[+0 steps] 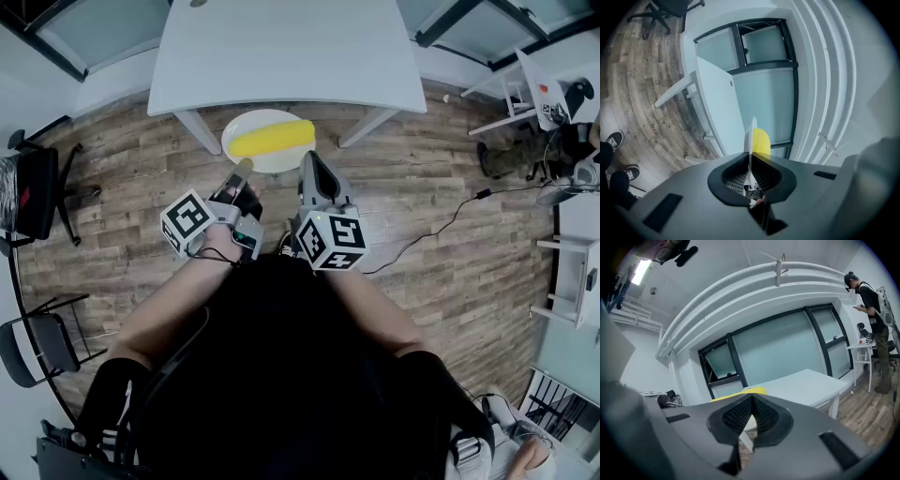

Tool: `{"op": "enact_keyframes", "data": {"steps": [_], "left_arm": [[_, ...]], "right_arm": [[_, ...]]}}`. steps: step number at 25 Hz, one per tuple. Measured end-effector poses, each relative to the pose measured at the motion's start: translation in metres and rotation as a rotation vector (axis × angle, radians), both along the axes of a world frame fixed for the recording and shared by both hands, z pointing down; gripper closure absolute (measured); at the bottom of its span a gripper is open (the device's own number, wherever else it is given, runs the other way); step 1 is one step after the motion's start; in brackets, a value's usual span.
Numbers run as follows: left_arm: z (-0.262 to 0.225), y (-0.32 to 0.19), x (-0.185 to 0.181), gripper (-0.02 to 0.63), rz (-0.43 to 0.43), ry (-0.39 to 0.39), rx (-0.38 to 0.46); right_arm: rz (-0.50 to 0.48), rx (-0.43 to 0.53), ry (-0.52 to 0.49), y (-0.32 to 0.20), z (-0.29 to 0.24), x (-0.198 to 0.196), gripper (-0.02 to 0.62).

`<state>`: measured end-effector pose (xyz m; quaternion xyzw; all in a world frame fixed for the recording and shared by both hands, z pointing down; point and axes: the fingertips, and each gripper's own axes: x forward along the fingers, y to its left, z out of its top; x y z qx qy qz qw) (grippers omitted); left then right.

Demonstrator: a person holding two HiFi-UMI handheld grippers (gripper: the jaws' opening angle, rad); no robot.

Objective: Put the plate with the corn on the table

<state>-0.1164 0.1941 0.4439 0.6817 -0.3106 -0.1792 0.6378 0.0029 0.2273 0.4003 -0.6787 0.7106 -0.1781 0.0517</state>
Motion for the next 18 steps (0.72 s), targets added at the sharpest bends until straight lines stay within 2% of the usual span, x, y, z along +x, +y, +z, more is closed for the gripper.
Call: {"op": "enact_keyframes", "data": {"steps": [6,9,18], "left_arm": [[-0.001,0.003,0.002,0.589,-0.012,-0.004,0.006],[-0.002,0.005,0.014,0.589,-0.024,-0.008,0.009],[-0.004,0.007,0.036,0.588,-0.071,-0.005,0.023]], "right_arm": [[-0.004,-0.003,-0.016,0.003,0.001,0.005,0.594],[-0.014,0.007,-0.054,0.004,-0.001,0.020,0.594],[-0.013,-0.011,-0.079,0.001,0.005,0.054,0.594]]}}
